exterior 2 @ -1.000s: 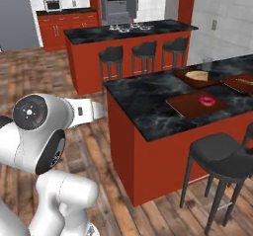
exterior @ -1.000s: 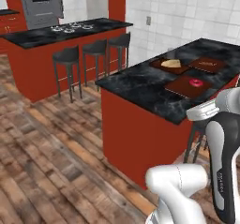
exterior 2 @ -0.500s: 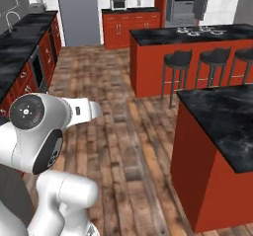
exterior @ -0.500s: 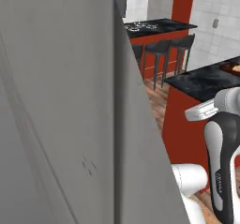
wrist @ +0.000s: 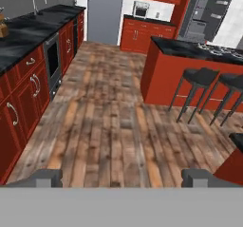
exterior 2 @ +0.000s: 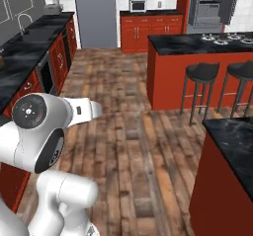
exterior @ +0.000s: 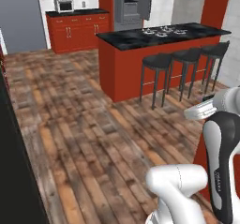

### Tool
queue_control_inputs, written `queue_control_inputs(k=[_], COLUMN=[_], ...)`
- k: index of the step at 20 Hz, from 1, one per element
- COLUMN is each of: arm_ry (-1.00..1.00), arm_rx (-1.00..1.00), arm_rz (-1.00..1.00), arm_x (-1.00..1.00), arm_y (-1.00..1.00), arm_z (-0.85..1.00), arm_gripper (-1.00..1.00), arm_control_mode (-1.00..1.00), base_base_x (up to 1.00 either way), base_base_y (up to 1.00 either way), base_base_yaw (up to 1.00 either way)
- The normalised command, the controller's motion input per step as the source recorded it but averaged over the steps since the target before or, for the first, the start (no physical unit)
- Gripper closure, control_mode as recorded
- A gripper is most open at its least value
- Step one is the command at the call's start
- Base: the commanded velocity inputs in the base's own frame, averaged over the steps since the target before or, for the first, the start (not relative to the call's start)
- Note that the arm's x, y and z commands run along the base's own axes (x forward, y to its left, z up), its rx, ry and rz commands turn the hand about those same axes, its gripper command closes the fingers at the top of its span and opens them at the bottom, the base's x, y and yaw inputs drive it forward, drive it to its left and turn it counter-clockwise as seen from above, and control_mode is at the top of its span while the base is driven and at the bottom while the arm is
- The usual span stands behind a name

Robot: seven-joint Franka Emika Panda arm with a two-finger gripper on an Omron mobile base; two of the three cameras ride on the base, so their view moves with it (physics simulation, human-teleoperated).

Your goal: Take the donuts from the fridge and place them on the empty tray on the dining counter.

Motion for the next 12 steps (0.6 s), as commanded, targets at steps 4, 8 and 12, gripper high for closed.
queue_control_inputs(k=[4,8,12], arm_ry=[0.0,0.0,0.0], arm_rx=[0.0,0.0,0.0], arm_rz=[0.0,0.0,0.0], arm_x=[0.0,0.0,0.0], arm_y=[0.0,0.0,0.0], arm_z=[0.0,0.0,0.0], arm_gripper=[-1.0,-1.0,-1.0], arm_control_mode=[1.0,1.0,1.0], base_base_x=[1.0,1.0,1.0], base_base_y=[0.0,0.0,0.0], base_base_yaw=[0.26,0.24,0.21])
